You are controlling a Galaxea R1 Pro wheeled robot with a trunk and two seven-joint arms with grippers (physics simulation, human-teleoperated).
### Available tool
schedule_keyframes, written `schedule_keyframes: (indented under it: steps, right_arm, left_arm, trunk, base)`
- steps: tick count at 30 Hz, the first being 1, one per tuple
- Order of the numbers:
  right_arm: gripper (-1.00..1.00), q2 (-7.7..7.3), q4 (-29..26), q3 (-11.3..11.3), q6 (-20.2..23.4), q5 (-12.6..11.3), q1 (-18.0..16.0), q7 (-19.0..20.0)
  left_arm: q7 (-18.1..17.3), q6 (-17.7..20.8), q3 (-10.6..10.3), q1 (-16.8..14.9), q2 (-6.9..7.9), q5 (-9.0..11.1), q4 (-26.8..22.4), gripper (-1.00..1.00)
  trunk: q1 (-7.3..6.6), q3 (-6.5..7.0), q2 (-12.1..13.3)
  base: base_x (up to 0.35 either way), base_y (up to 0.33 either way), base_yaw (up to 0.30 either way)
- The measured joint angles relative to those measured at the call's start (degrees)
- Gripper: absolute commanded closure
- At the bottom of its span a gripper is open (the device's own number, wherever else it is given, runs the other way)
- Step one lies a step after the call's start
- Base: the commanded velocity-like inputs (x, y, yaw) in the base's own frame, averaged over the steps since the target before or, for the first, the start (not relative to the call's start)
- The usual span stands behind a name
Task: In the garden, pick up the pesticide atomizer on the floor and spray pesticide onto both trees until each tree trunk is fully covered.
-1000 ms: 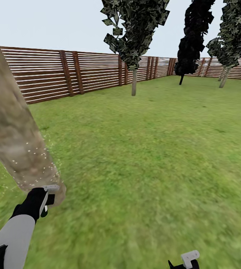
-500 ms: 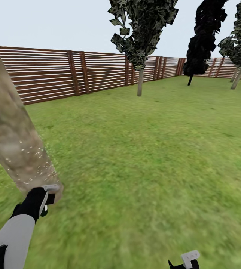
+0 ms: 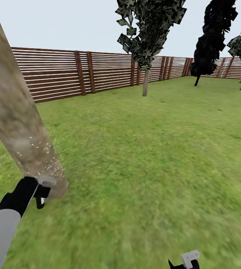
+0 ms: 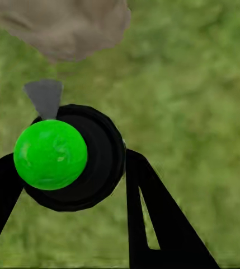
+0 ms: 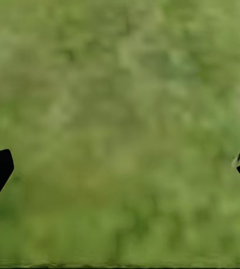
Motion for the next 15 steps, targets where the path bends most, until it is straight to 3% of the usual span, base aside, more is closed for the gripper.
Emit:
schedule_keyframes:
  steps: [1, 4, 8, 11, 13, 15]
  right_arm:
    - [-1.00, 0.00, 0.04, 0.00, 0.00, 0.01, 0.00, -0.01]
    - [-1.00, 0.00, -0.01, -0.01, 0.00, 0.00, 0.00, 0.00]
    - [-1.00, 0.00, -0.02, -0.07, 0.00, -0.02, 0.00, 0.00]
    - [-1.00, 0.00, -0.02, -0.09, 0.00, -0.03, 0.00, 0.00]
    - [-1.00, 0.00, 0.00, -0.08, 0.00, -0.01, 0.00, 0.00]
    - [-1.00, 0.00, -0.02, -0.08, 0.00, 0.00, 0.00, 0.00]
  left_arm:
    - [-0.21, 3.34, -0.12, -0.47, 0.75, -0.04, -2.44, 1.00]
    - [-0.45, 7.76, -2.30, -2.94, 1.14, 0.56, -5.20, 1.00]
    - [-0.73, 10.03, -5.45, -8.06, 1.15, 0.67, -5.21, 1.00]
    - [-2.46, 10.68, -9.94, -11.50, 1.13, 0.87, -5.10, 1.00]
    - [-3.73, 10.78, -10.68, -12.05, 3.58, 0.19, -5.13, 1.00]
    - [-7.74, 10.80, -10.97, -12.02, 6.53, 0.36, -5.18, 1.00]
  trunk:
    - [0.00, 0.01, 0.00]
    - [0.00, 0.01, 0.00]
    - [0.00, 0.01, 0.00]
    - [0.00, 0.01, 0.00]
    - [0.00, 0.00, 0.00]
    - [0.00, 0.00, 0.00]
  base:
    - [-0.324, 0.000, 0.000]
    - [-0.128, 0.000, 0.000]
    - [-0.009, 0.000, 0.000]
    - [0.000, 0.000, 0.000]
    - [0.000, 0.000, 0.000]
    - [0.000, 0.000, 0.000]
